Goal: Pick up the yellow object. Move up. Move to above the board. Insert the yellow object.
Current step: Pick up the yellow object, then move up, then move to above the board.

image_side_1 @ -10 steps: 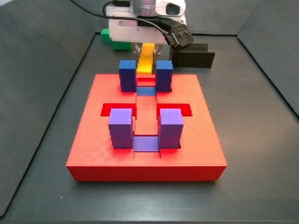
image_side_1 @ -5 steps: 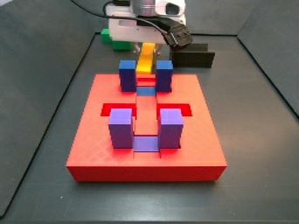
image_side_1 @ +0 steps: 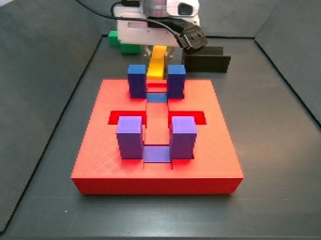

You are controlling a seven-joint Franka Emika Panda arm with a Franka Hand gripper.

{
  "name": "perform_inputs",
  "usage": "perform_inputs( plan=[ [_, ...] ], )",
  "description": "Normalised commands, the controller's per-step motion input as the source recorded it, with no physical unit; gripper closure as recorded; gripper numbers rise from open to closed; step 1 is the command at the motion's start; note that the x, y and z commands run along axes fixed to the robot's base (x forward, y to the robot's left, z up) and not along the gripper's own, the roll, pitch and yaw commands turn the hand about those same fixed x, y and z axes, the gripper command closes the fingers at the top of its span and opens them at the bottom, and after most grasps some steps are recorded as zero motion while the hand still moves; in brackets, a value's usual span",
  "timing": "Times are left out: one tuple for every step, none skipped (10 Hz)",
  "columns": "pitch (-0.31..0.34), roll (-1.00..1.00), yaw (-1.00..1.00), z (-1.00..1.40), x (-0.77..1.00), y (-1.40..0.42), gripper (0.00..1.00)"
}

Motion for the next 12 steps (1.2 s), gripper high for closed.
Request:
perform_inputs(
  plan=[
    [0.000, 0.00, 0.00, 0.00, 0.00, 0.00, 1.00],
    [0.000, 0.00, 0.00, 0.00, 0.00, 0.00, 1.00],
    [0.000, 0.00, 0.00, 0.00, 0.00, 0.00, 1.00],
    [0.000, 0.00, 0.00, 0.00, 0.00, 0.00, 1.00],
    [0.000, 0.00, 0.00, 0.00, 0.00, 0.00, 1.00],
    [0.000, 0.00, 0.00, 0.83, 0.00, 0.00, 1.00],
    [0.026, 0.00, -0.03, 0.80, -0.06, -0.01, 1.00],
    [0.044, 0.02, -0.03, 0.56, -0.10, -0.01, 1.00],
    [0.015, 0.05, -0.02, 0.28, -0.05, 0.00, 1.00],
    [0.000, 0.00, 0.00, 1.40, 0.00, 0.00, 1.00],
    [0.022, 0.00, 0.00, 1.40, 0.00, 0.00, 1.00],
    [0.047, 0.03, 0.00, 1.40, -0.03, 0.00, 1.00]
  ],
)
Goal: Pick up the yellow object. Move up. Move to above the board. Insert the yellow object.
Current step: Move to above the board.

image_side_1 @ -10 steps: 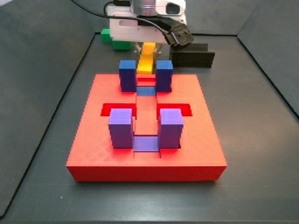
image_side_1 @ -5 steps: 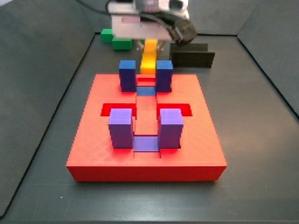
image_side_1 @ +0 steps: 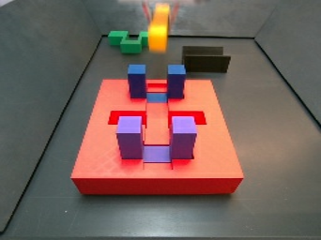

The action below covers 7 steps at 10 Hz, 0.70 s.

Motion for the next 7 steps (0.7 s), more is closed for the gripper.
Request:
perform_inputs(
  plan=[
    [0.012, 0.07, 0.01, 1.40, -0.01, 0.00, 1.00],
    [0.031, 0.05, 0.01, 1.40, 0.01, 0.00, 1.00],
    [0.053, 0.02, 0.01, 1.40, 0.00, 0.00, 1.00],
    [0.047, 0.02, 0.01, 1.40, 0.00, 0.00, 1.00],
    [0.048, 0.02, 0.00, 1.40, 0.02, 0.00, 1.00],
    [0.065, 0.02, 0.01, 0.51, 0.03, 0.00, 1.00],
    [0.061, 0.03, 0.01, 0.18, 0.04, 0.00, 1.00]
  ],
)
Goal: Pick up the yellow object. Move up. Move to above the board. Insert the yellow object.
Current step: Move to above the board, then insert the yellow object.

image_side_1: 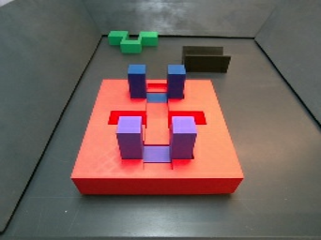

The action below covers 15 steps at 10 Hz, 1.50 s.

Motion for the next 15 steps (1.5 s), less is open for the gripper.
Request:
perform_inputs(
  plan=[
    [0.300, 0.07, 0.18, 0.22, -0.03, -1.40, 1.00],
    [0.288, 0.08, 0.16, 0.22, -0.04, -1.40, 1.00],
    [0.235, 0.09, 0.11, 0.24, -0.03, -1.40, 1.00],
    [0.184, 0.03, 0.06, 0.24, -0.02, -1.40, 1.00],
    [0.146, 0.01, 0.04, 0.24, -0.01, -1.40, 1.00],
    [0.128, 0.01, 0.02, 0.24, 0.02, -1.40, 1.00],
    [0.131, 0.00, 0.01, 0.25, 0.06, -1.40, 1.00],
    [0.132, 0.02, 0.01, 0.17, 0.07, -0.91, 1.00],
    [0.135, 0.01, 0.01, 0.09, 0.08, -0.42, 1.00],
    [0.107, 0.01, 0.01, 0.06, 0.05, -0.22, 1.00],
    [0.097, 0.01, 0.01, 0.05, 0.04, -0.17, 1.00],
    [-0.067, -0.01, 0.00, -0.15, 0.00, 0.00, 1.00],
    [-0.023, 0.01, 0.00, -0.46, 0.00, -0.08, 1.00],
    [-0.066, 0.06, 0.00, -0.80, 0.02, -0.17, 1.00],
    [-0.150, 0.04, 0.00, -0.97, 0.00, -0.17, 1.00]
  ],
)
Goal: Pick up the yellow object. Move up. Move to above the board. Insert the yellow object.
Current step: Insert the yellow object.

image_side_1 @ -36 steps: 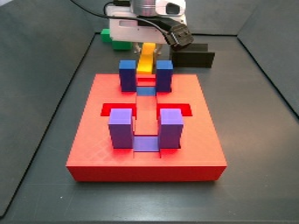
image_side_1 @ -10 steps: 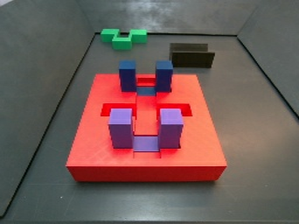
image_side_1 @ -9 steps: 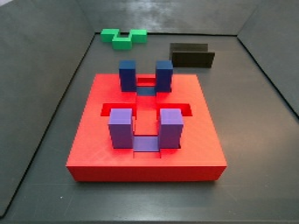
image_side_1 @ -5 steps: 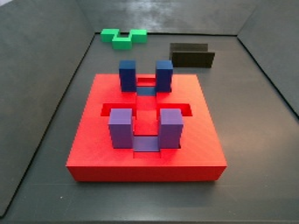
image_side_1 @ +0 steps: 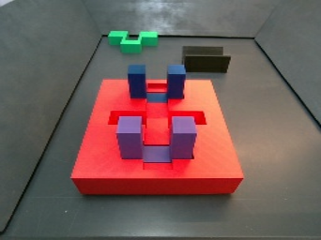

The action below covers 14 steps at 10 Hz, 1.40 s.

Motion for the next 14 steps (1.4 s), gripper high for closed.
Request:
perform_inputs(
  plan=[
    [-0.107, 0.00, 0.00, -1.00, 0.09, -0.13, 1.00],
    [-0.099, 0.00, 0.00, -1.00, 0.12, -0.12, 1.00],
    [-0.131, 0.03, 0.02, -1.00, 0.00, -0.08, 1.00],
    [-0.106, 0.08, 0.02, -0.99, 0.05, -0.09, 1.00],
    [-0.077, 0.15, 0.04, -0.88, 0.00, -0.17, 1.00],
    [-0.097, 0.17, 0.03, -0.83, -0.02, -0.19, 1.00],
    [-0.083, 0.15, 0.03, -0.83, 0.00, -0.21, 1.00],
    [-0.081, 0.17, 0.06, -0.79, 0.00, -0.23, 1.00],
    [-0.077, 0.11, 0.08, -0.69, 0.00, -0.19, 1.00],
    [0.000, 0.00, 0.00, -0.60, 0.17, -0.06, 1.00],
    [0.000, 0.00, 0.00, -0.57, 0.10, -0.03, 1.00],
    [0.000, 0.00, 0.00, -0.43, 0.04, 0.00, 1.00],
    [0.000, 0.00, 0.00, -0.30, 0.07, 0.00, 1.00],
    [0.000, 0.02, 0.00, -0.18, 0.00, -0.03, 1.00]
  ],
)
